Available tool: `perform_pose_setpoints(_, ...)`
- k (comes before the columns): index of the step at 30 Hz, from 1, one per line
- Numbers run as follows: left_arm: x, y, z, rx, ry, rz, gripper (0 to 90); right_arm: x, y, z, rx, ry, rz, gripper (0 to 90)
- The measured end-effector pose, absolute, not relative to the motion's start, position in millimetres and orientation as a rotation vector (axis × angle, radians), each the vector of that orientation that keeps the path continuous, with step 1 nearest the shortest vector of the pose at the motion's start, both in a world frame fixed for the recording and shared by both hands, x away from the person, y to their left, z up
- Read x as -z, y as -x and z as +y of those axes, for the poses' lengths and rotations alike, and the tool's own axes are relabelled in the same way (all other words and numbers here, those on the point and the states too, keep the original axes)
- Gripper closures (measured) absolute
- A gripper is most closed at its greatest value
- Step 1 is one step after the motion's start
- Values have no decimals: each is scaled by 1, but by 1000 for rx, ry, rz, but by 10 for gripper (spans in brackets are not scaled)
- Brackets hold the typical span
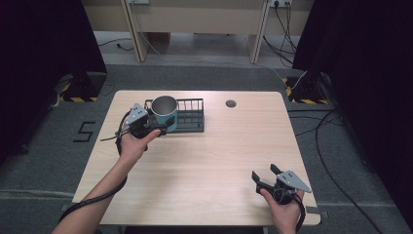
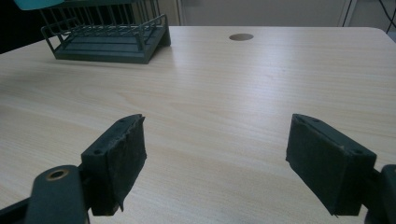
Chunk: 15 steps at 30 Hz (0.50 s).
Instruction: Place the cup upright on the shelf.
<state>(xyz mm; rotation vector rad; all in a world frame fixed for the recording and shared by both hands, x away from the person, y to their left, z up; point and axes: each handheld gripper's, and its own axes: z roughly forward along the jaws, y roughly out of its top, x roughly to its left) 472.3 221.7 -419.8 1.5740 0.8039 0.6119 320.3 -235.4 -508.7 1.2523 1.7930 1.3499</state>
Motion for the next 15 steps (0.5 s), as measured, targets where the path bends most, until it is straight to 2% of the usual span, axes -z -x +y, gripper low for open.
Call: perform_pose_setpoints(15, 419, -493, 220, -631, -1577, 838, 157, 509, -321, -235, -1347, -1248, 1795, 208)
